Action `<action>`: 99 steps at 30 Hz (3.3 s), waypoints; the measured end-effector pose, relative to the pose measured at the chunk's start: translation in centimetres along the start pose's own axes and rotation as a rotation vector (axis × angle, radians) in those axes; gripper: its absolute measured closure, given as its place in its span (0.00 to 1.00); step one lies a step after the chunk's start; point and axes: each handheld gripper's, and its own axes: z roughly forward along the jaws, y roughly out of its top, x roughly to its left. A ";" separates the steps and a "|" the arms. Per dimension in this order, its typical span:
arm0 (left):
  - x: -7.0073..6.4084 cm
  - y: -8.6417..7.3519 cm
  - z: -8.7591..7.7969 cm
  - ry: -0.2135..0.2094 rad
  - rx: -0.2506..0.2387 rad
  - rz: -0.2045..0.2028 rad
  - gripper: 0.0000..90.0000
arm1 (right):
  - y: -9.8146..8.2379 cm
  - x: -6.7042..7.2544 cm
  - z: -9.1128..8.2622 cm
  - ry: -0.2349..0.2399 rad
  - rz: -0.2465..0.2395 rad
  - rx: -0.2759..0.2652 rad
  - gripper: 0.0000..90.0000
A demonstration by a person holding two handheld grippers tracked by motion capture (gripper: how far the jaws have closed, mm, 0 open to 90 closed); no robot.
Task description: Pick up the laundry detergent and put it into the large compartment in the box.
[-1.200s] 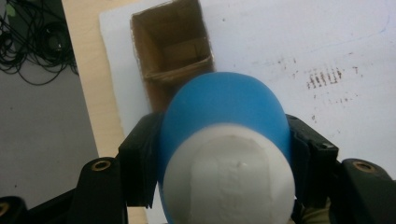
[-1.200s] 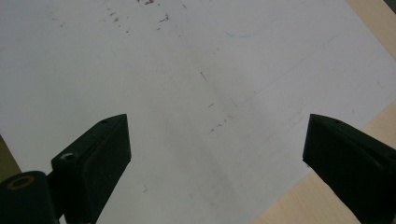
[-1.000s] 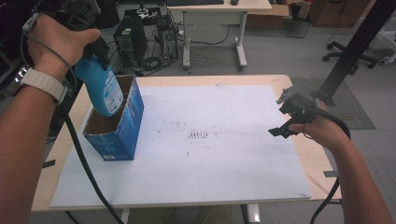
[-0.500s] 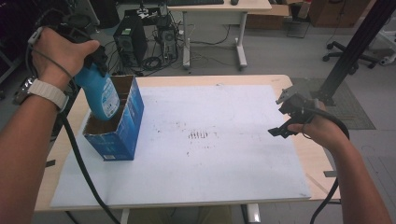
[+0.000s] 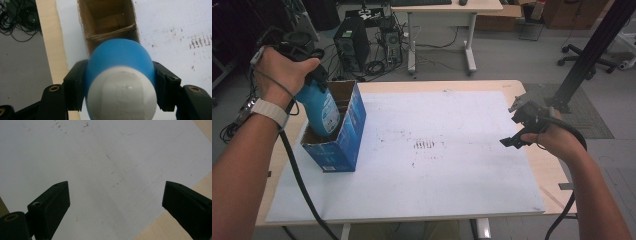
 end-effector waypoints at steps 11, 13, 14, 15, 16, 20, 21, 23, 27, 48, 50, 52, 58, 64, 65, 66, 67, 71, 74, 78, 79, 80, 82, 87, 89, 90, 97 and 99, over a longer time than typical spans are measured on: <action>-0.3 -0.6 3.1 -0.005 0.019 0.015 0.42 | 0.0 0.1 0.0 0.003 0.001 0.001 0.09; -0.3 -0.6 3.6 -0.006 0.021 0.017 0.42 | 0.0 0.1 0.0 0.003 0.001 0.002 0.09; -0.4 -0.7 3.9 -0.007 0.024 0.019 0.42 | -0.1 0.1 0.0 0.003 0.001 0.001 0.09; -0.4 -0.7 4.2 -0.008 0.026 0.019 0.42 | -0.1 0.1 -0.1 0.003 0.002 0.000 0.09; -0.4 -0.8 4.5 -0.008 0.026 0.020 0.42 | -0.1 0.1 -0.1 0.002 0.002 0.001 0.09; -0.4 -1.0 5.5 -0.005 0.028 0.024 0.42 | -0.4 0.0 -0.2 0.000 0.009 0.003 0.09; -0.5 -1.0 5.7 -0.006 0.030 0.025 0.42 | -0.5 0.0 -0.2 0.000 0.010 0.003 0.09; -0.5 -1.1 6.3 -0.007 0.038 0.027 0.42 | -0.6 0.0 -0.1 0.003 0.012 0.003 0.09; -0.5 -1.4 7.1 -0.011 0.036 0.029 0.42 | -0.7 0.0 0.1 0.006 0.012 0.008 0.09; -0.6 -2.5 10.6 -0.015 0.044 0.035 0.42 | -0.9 -0.1 0.3 0.010 0.018 0.010 0.09; -0.6 -2.6 10.8 -0.016 0.046 0.035 0.42 | -1.0 -0.1 0.2 0.009 0.017 0.010 0.09; -0.6 -2.7 11.2 -0.012 0.049 0.037 0.42 | -1.0 -0.1 0.2 0.008 0.019 0.011 0.09; -0.6 -2.9 11.8 -0.014 0.050 0.036 0.42 | -1.1 -0.1 0.3 0.009 0.020 0.012 0.09; -0.5 -3.1 12.2 -0.013 0.047 0.035 0.42 | -1.1 -0.1 0.4 0.011 0.021 0.012 0.09; -0.6 -3.1 12.1 -0.012 0.045 0.034 0.42 | -1.1 -0.1 0.4 0.011 0.021 0.012 0.09; -0.6 -3.1 12.2 -0.012 0.054 0.039 0.42 | -1.1 0.0 0.4 0.011 0.021 0.011 0.09; -0.6 -3.1 12.2 -0.011 0.051 0.040 0.42 | -1.1 0.0 0.4 0.011 0.021 0.008 0.09; -0.6 -3.1 12.2 -0.011 0.048 0.035 0.42 | -1.2 0.0 0.3 0.010 0.022 0.008 0.09; -0.5 -3.1 12.2 -0.014 0.051 0.033 0.41 | -1.3 0.0 0.2 0.009 0.023 0.008 0.09; -0.5 -3.0 12.3 -0.013 0.051 0.035 0.41 | -1.3 0.0 0.2 0.009 0.025 0.006 0.09; -0.5 -3.0 12.3 -0.016 0.047 0.034 0.41 | -1.4 0.0 0.2 0.009 0.025 0.007 0.09; -0.6 -3.0 12.3 -0.017 0.046 0.034 0.41 | -1.4 0.0 0.3 0.011 0.024 0.007 0.09; -0.5 -2.9 12.3 -0.015 0.042 0.030 0.41 | -1.4 0.1 0.4 0.013 0.023 0.007 0.09; -0.4 -2.9 12.2 -0.018 0.047 0.027 0.39 | -1.6 0.1 0.3 0.012 0.029 0.008 0.09; -0.3 -2.9 12.2 -0.016 0.047 0.027 0.39 | -1.6 0.1 0.2 0.011 0.028 0.009 0.09; -0.3 -2.9 12.3 -0.018 0.049 0.031 0.39 | -1.6 0.1 0.2 0.011 0.027 0.008 0.09; -0.4 -2.9 12.4 -0.017 0.048 0.035 0.35 | -1.5 0.2 0.2 0.010 0.025 0.009 0.09; -0.4 -2.9 12.4 -0.015 0.047 0.034 0.34 | -1.5 0.2 0.2 0.011 0.026 0.008 0.09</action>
